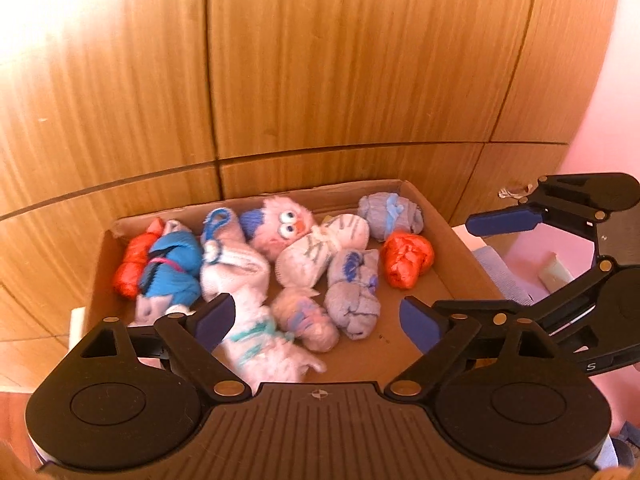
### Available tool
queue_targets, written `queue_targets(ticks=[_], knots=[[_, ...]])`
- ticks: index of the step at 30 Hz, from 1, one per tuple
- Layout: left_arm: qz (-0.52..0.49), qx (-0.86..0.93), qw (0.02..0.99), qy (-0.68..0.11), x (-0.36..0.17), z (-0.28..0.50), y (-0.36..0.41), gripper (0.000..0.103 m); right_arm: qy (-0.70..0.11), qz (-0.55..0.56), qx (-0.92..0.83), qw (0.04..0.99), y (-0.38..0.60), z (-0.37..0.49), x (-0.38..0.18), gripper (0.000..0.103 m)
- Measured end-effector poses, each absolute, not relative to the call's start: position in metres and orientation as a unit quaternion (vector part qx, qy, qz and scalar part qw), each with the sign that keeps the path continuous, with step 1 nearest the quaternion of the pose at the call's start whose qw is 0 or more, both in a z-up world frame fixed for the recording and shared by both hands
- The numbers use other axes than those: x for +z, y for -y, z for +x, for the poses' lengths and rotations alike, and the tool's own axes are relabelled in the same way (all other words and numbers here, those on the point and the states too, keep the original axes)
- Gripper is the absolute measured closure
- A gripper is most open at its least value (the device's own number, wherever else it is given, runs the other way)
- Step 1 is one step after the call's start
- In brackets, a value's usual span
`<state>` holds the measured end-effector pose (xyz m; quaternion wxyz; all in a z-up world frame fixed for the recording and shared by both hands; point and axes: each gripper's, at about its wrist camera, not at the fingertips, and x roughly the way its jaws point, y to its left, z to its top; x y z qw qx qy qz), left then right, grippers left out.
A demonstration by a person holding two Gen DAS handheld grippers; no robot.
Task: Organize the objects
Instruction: 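Move both grippers back to the socks on the towel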
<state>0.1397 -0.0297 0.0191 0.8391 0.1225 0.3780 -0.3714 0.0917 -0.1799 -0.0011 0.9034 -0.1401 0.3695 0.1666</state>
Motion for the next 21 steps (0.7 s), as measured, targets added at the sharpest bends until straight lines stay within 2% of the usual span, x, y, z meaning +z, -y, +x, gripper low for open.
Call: queue_targets(ticks=[5, 14, 21], knots=[[0.119, -0.351, 0.85, -0.375, 0.024, 0.14, 0.002, 0.007, -0.371, -0.128, 0.155, 0.906, 0.173, 0.087, 0.002, 0.03], [0.097, -0.298, 0.868, -0.386, 0.018, 0.143, -0.06, 0.006, -0.378, -0.098, 0.132, 0.911, 0.162, 0.076, -0.001, 0.028], [0.088, -0.267, 0.878, -0.386, 0.002, 0.134, -0.098, 0.005, -0.379, -0.07, 0.124, 0.915, 0.151, 0.047, -0.009, 0.023]])
